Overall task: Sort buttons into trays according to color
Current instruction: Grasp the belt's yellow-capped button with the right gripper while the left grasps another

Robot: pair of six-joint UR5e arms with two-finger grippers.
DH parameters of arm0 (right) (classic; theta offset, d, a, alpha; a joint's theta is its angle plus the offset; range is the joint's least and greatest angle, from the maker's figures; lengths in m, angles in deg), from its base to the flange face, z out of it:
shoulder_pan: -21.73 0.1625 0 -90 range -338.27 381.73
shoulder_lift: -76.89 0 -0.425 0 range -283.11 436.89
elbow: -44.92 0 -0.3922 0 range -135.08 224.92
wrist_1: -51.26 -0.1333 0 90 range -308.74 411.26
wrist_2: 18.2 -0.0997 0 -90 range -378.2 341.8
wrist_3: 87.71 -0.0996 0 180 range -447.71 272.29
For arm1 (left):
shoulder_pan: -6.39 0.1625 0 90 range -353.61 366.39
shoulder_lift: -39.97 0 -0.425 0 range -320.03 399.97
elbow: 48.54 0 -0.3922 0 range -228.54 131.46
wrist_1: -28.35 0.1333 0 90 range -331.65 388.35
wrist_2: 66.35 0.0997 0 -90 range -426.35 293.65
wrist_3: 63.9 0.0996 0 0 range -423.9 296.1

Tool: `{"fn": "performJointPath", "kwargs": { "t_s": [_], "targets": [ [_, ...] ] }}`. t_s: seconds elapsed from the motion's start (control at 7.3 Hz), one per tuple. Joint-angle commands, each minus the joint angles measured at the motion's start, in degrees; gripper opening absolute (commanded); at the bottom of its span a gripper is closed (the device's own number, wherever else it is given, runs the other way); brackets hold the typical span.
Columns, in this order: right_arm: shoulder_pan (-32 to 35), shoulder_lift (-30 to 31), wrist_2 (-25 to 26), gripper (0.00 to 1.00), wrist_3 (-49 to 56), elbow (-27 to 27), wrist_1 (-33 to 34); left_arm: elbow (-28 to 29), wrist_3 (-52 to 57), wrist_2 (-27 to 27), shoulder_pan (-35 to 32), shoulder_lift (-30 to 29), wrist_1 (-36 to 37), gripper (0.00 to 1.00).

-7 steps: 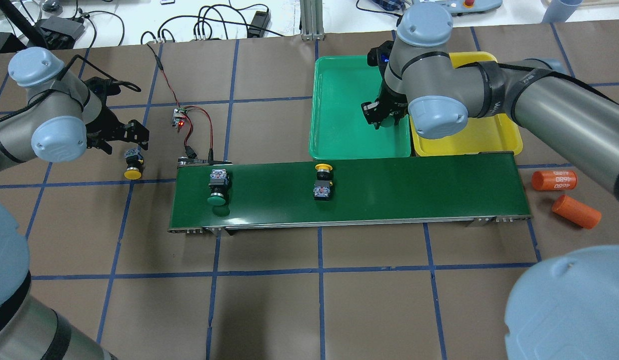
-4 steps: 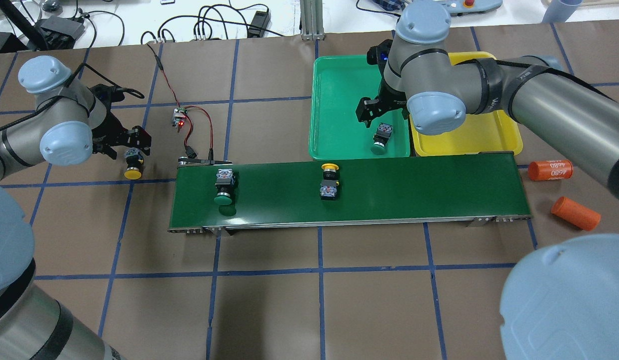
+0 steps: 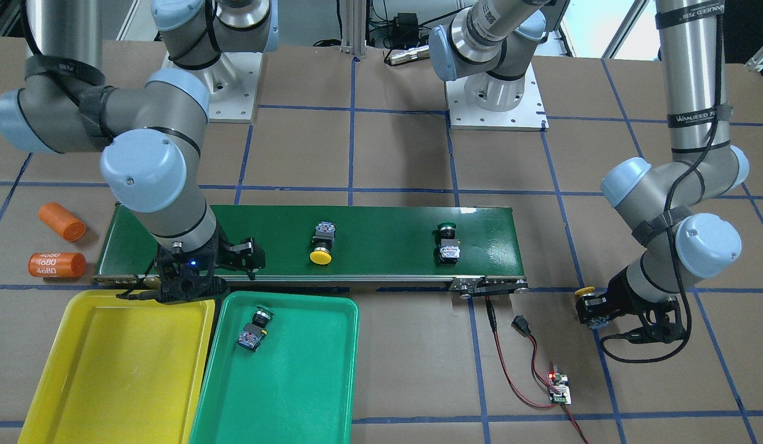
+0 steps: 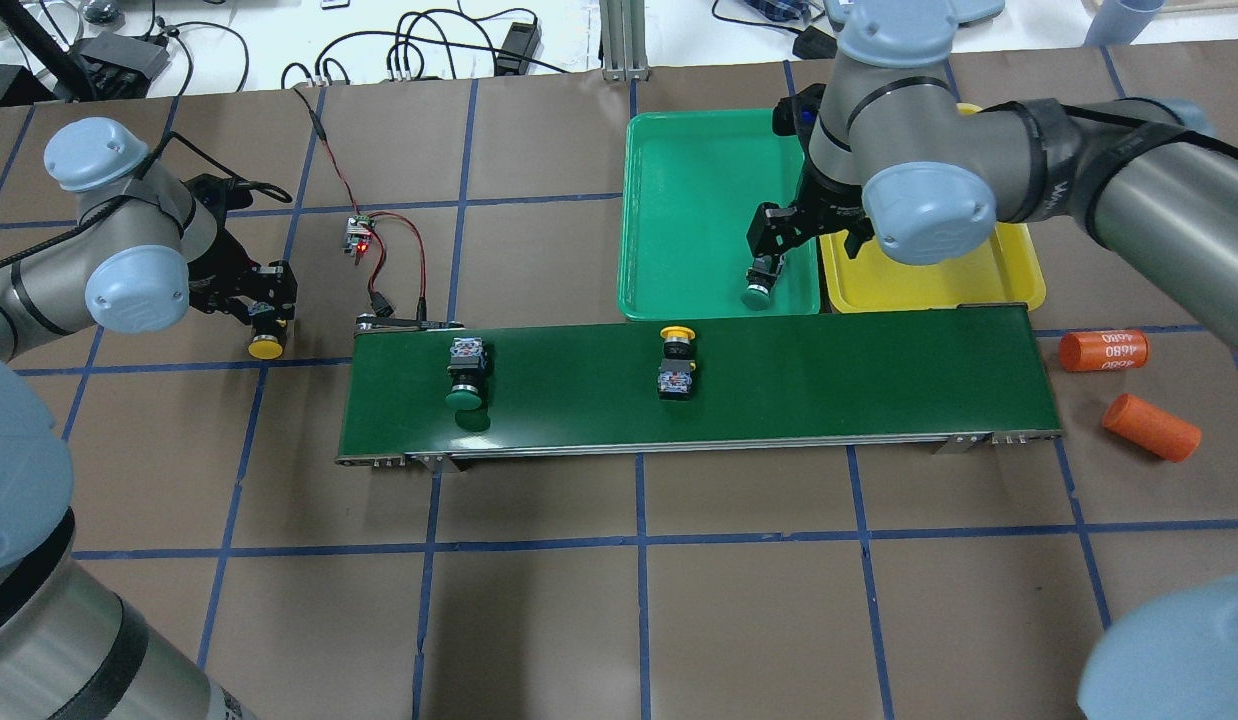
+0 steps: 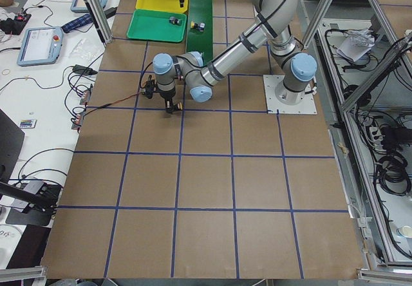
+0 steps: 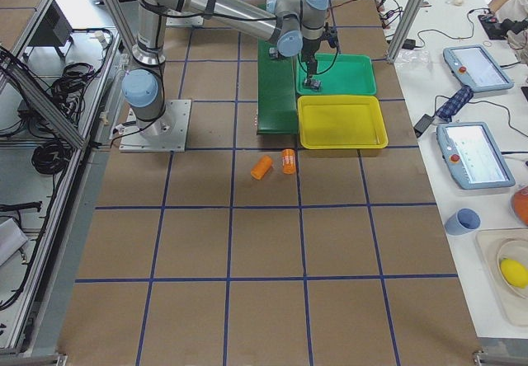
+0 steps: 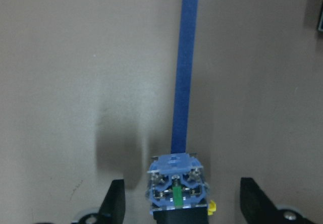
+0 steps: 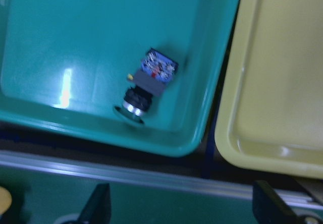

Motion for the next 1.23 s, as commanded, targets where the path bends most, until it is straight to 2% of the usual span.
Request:
{"fn": "performJointPath", "kwargs": {
  "t_s": [0.0, 0.14, 0.27, 0.41, 0.55, 0.68, 0.82, 1.1],
  "targets": [
    [-2.8, 10.1, -1.3, 0.99, 0.9, -11.5, -1.2, 0.1, 3.9, -0.5, 1.4, 0.4, -0.1, 0.0],
    [-2.5, 13.2, -3.9, 0.97, 0.2, -15.3, -0.8, 0.1, 4.5, -0.7, 1.2, 2.6, -0.9, 0.0],
    [-2.5, 13.8, -3.8, 0.95, 0.3, -17.7, 0.5, 0.3, 4.4, -2.3, 0.2, 5.4, -3.1, 0.0],
    [-2.4, 14.2, -4.3, 0.95, 0.1, -18.8, 1.8, 1.4, 3.9, -2.6, -1.6, 8.8, -7.6, 0.0],
    [-1.2, 13.7, -4.7, 0.95, -0.9, -19.0, 3.1, 2.8, 0.6, -2.6, -4.4, 12.2, -15.8, 0.0],
    [1.7, 13.5, -5.2, 0.95, -4.1, -18.9, 4.1, 1.5, -0.1, -2.9, -7.3, 15.2, -18.1, 0.0],
    [3.9, 12.4, -7.5, 0.95, -7.1, -18.3, 6.0, -0.5, -1.3, -2.7, -9.4, 16.7, -17.9, 0.0],
    [6.7, 10.0, -6.8, 0.97, -12.7, -18.2, 10.4, -4.1, -2.0, -3.0, -11.3, 19.0, -17.7, 0.0]
  ]
}}
